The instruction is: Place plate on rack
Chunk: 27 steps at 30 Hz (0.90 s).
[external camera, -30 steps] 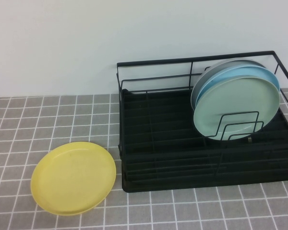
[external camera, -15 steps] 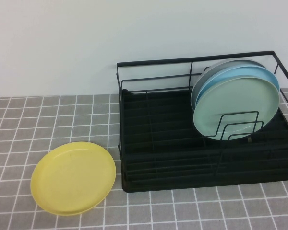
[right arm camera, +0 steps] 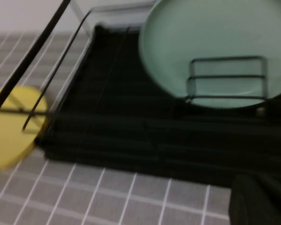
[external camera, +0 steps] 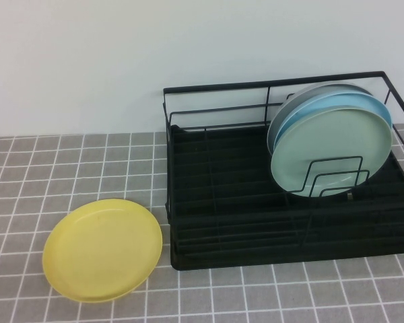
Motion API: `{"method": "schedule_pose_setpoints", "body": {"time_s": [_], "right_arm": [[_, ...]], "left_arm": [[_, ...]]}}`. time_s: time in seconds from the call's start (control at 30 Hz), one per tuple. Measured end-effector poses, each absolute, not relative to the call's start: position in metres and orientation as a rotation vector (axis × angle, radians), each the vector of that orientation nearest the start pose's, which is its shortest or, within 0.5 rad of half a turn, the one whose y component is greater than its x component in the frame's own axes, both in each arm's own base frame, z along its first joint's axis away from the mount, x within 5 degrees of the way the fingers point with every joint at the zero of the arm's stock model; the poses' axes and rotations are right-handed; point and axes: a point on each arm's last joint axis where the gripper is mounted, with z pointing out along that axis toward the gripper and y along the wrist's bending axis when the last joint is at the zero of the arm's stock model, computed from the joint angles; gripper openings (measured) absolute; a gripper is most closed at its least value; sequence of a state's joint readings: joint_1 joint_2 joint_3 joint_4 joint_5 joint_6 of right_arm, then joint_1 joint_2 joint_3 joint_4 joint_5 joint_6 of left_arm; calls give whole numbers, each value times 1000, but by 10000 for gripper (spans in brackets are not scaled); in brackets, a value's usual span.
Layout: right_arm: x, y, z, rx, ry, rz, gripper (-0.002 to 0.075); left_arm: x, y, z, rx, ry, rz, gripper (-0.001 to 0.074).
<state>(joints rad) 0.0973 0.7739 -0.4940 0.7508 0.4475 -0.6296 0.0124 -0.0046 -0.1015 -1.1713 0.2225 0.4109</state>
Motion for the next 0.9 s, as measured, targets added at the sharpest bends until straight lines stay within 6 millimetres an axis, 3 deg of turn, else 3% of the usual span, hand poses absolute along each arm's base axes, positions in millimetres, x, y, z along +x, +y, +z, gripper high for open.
{"method": "schedule_pose_setpoints", "body": {"time_s": [0.17, 0.37, 0.7, 0.9], "right_arm": [[165, 51, 286, -277, 2173, 500, -1], [181, 56, 285, -292, 2191, 557, -1], [181, 60, 281, -332, 2225, 607, -1], [178, 62, 279, -360, 2248, 641, -1]], "left_arm": [[53, -19, 255, -313, 1516, -657, 0], [80, -24, 270, -217, 1744, -570, 0], [160, -19, 262, -172, 2116, -408, 0], [211, -22, 248, -95, 2323, -412, 0]]}}
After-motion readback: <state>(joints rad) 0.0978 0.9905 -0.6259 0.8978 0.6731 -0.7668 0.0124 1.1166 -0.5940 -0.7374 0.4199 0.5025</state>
